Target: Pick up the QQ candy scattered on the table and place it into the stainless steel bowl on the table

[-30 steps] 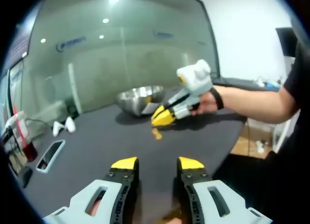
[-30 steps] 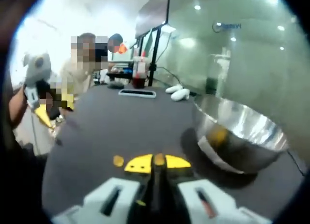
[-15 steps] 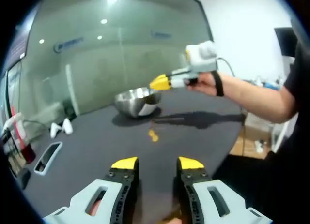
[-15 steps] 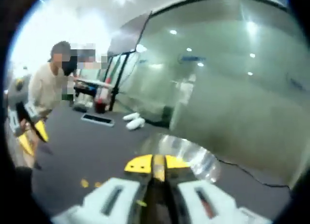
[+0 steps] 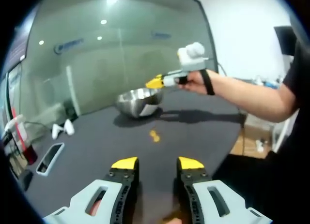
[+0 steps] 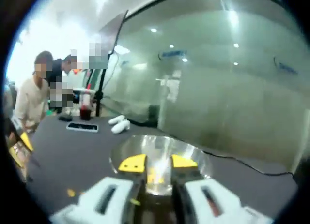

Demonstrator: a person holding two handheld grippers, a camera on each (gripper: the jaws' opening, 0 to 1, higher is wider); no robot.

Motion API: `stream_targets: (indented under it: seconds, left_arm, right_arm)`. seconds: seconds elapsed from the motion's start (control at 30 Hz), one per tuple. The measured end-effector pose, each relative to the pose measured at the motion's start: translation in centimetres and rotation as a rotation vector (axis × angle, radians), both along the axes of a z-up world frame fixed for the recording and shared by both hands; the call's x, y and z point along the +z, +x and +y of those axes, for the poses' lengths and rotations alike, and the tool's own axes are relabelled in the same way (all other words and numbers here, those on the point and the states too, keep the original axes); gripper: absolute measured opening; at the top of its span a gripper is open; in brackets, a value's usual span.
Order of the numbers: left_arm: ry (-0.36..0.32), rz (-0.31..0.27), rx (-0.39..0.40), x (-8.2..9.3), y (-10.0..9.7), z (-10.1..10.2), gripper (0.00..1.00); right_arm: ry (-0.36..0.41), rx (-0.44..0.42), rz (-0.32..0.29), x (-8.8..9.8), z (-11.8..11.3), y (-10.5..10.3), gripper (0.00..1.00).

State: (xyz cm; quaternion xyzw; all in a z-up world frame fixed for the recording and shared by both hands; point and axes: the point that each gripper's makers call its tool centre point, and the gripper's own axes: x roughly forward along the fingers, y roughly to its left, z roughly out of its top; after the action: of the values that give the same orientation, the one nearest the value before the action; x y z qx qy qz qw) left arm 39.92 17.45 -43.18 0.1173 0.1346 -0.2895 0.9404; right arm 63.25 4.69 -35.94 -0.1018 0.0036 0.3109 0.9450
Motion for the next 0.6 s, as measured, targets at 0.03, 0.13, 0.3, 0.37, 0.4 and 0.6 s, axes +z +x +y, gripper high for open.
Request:
stream_targets:
  seconds: [0.03,0.13,0.3,0.37,0.4,0.6]
  left_arm:
    - [0.001,0.001,0.001,0.0,0.0,0.0,0.33]
    - [0.0,-0.001,-0.004,0.0,0.1,-0.2,0.33]
    - [0.003,-0.002,-0.012,0.1,0.1,-0.5,0.33]
    - [0.002,-0.002,-0.012,0.1,0.1,-0.5,0.33]
    - [0.002,-0.001,-0.012,0.1,0.1,-0.5,0.33]
    - [0.001,-0.001,-0.011,0.1,0.1,-0.4,0.33]
  right_arm:
    - [0.003,0.007,0.003,0.1,0.3,-0.1,0.19]
    - [0.008,0.005,0.001,0.2,0.1,-0.1,0.19]
    - [0.025,0.014,0.003,0.5,-0.2,-0.4,0.19]
    - [0.029,0.018,0.0,0.7,-0.4,-0.6,0.19]
    - [0.032,0.023,0.001,0.8,-0.4,-0.8,0.19]
    - [0.05,0.051,0.006,0.8,-1.4,-2.1,0.19]
